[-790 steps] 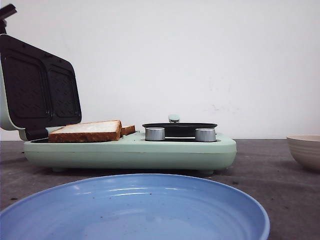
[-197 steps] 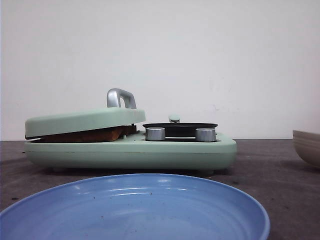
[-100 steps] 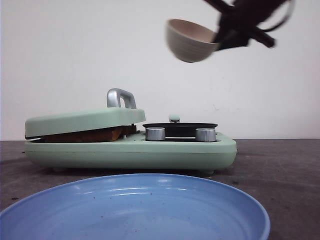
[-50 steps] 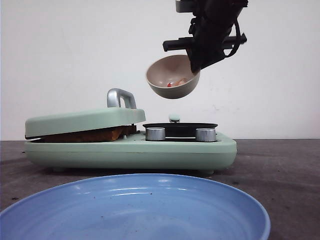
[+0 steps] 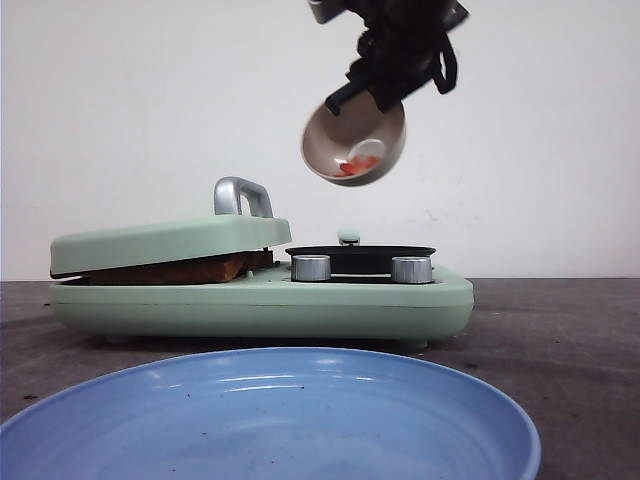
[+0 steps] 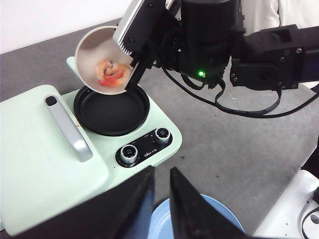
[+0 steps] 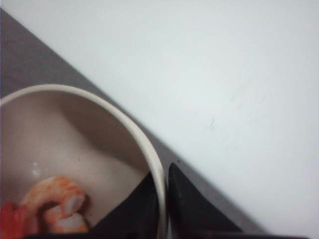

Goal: Make breakfast with bread and shrimp
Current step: 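Tilt the bowl with the right gripper to pour shrimp into the pan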

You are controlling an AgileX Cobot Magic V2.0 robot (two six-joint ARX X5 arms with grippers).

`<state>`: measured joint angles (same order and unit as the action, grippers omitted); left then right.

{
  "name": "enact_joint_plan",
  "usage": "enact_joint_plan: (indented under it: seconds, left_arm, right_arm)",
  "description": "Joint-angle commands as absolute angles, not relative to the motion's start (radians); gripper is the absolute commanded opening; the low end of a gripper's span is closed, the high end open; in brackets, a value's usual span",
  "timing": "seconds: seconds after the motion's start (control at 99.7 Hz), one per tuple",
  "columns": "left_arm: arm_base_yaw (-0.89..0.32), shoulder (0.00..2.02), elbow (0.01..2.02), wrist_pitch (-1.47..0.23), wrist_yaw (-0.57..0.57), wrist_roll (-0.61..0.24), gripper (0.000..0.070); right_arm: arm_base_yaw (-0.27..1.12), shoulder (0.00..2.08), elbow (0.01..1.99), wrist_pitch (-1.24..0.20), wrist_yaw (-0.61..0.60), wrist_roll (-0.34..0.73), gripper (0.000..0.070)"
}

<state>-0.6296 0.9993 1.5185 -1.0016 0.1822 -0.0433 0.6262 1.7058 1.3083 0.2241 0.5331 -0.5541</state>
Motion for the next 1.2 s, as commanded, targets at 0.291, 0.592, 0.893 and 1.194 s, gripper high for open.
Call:
enact_joint_plan:
  seconds: [0.291,0.592,0.893,1.194]
  left_arm:
    - [-0.637,1.005,1.539,-1.003,0.183,-0.038,0.001]
    - [-0.637,1.005,1.539,-1.005,0.183,-0.037,0.001]
    - [-0.637,1.005,1.539,-1.005,0.183,-0.037,0.001]
    - [-0.637,1.005,1.539,-1.006,0.183,-0.037,0.001]
  right_arm:
    - [0.653,1.721,1.337,0.368,0.577,-0.86,0.0004]
    - [0.653,1.721,1.337,0.461,0.575,-1.037,0.0003]
    - [0.653,1.721,1.337,0.531,0.549,-1.115,0.0004]
    - [0.653,1.721,1.337,0.554,0.542,-1.182,0.0004]
